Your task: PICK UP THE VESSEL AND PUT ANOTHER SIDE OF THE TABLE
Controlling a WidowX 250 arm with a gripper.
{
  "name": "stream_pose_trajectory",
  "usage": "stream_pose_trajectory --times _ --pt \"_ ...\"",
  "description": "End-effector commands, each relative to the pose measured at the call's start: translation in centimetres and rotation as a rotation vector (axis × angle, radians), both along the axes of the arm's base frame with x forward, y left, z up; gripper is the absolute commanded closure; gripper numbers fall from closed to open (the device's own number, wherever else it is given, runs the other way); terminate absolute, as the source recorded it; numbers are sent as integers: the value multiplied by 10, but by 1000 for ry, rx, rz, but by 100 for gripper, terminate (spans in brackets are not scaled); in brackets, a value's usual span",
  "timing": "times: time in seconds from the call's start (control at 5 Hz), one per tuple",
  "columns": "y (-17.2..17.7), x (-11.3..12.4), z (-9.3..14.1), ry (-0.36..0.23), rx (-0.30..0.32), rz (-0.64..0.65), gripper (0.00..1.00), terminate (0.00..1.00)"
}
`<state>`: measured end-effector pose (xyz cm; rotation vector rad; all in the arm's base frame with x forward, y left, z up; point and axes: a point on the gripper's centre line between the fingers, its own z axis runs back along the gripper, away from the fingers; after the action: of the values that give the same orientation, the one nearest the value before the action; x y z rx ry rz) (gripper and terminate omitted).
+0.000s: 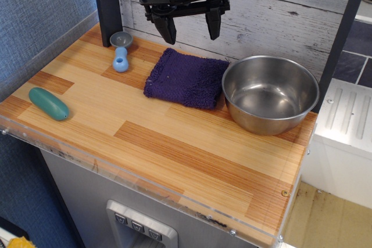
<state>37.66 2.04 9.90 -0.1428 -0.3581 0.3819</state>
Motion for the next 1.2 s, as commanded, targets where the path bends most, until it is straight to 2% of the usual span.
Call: stream_pose_trajectory --times 0.0,0.6,1.0 --pt "0 0 0 0 0 0 0 0" --pt "-29 0 -23 12 -85 -117 0 0" --pt "-56 -3 -40 43 -53 -202 0 0"
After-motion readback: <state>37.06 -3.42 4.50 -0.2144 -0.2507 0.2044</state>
